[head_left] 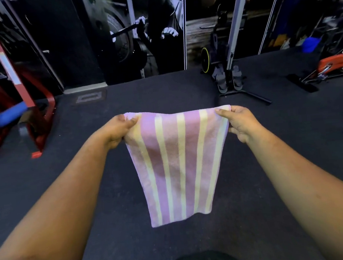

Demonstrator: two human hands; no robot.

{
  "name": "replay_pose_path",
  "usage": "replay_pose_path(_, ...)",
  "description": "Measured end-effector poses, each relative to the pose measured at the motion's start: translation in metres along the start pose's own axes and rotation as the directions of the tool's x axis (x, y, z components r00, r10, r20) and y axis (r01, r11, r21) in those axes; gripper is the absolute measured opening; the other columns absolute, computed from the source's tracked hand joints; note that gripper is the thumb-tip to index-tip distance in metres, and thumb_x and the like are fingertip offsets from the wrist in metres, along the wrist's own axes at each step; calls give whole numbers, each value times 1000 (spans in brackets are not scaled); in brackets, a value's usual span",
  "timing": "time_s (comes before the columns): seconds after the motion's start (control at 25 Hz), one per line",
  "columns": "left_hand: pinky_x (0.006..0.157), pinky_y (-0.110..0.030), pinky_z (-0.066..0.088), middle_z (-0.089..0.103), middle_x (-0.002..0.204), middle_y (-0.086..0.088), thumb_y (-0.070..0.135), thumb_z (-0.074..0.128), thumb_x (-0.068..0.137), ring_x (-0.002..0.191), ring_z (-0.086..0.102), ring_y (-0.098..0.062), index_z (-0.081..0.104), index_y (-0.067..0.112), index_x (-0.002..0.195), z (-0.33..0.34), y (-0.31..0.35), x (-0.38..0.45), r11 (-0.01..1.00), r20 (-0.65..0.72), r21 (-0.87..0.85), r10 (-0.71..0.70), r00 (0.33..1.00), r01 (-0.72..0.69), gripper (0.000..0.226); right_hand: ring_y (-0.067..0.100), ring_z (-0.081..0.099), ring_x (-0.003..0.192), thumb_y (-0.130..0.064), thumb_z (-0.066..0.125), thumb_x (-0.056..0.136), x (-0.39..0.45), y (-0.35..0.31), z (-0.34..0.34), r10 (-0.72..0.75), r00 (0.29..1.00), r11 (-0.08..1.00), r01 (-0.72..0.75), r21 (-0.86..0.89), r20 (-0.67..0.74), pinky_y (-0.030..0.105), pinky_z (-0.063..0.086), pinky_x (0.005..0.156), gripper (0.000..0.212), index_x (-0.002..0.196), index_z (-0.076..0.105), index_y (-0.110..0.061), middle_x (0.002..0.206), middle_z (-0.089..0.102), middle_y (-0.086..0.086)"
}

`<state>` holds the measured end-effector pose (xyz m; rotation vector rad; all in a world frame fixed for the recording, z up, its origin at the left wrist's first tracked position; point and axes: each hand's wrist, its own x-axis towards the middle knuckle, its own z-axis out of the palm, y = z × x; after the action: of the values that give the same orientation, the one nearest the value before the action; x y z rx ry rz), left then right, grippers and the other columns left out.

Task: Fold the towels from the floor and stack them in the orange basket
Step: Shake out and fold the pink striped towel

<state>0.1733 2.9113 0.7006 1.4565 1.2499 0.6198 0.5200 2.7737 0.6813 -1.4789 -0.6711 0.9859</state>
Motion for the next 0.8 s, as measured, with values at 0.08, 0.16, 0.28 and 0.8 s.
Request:
replay_pose_path(0.08, 76, -36, 50, 70, 103, -14, 21, 64, 101, 88, 62, -22, 64, 0, 110, -9, 0, 0, 965, 58, 258, 34, 998, -48, 22, 16, 72, 82, -23, 80, 86, 0, 3, -4, 21, 1000, 999, -22, -41, -23, 36, 55, 81, 16, 98, 73, -14, 91, 77, 4)
replay_pose_path(0.16, 68, -34, 43, 65, 90, -13, 24, 72, 95, 78, 56, -23, 65, -1, 98, -17, 1, 4, 830, 21, 552, 84, 996, -81, 25, 15, 69, 82, -20, 81, 84, 0, 6, -7, 39, 999, 992, -43, -116, -37, 35, 53, 78, 16, 95, 70, -15, 90, 75, 3)
replay_pose_path(0.28, 66, -34, 41, 63, 83, -16, 32, 80, 87, 73, 53, -25, 66, -5, 94, -20, -2, 11, 828, -136, 560, 131, 982, -33, 40, 18, 68, 82, -16, 82, 84, 0, 11, -10, 59, 996, 988, -69, -140, -72, 36, 57, 77, 22, 80, 61, -18, 90, 72, 7)
replay_pose_path(0.8, 88, -26, 53, 67, 121, -10, -2, 73, 89, 104, 65, -17, 58, 9, 137, -9, -8, 5, 931, -165, 245, 315, 935, -270, 51, 17, 67, 86, -23, 78, 89, 11, 15, -22, -330, 932, 881, 246, -404, -152, 34, 55, 78, 11, 87, 69, -17, 95, 74, 5)
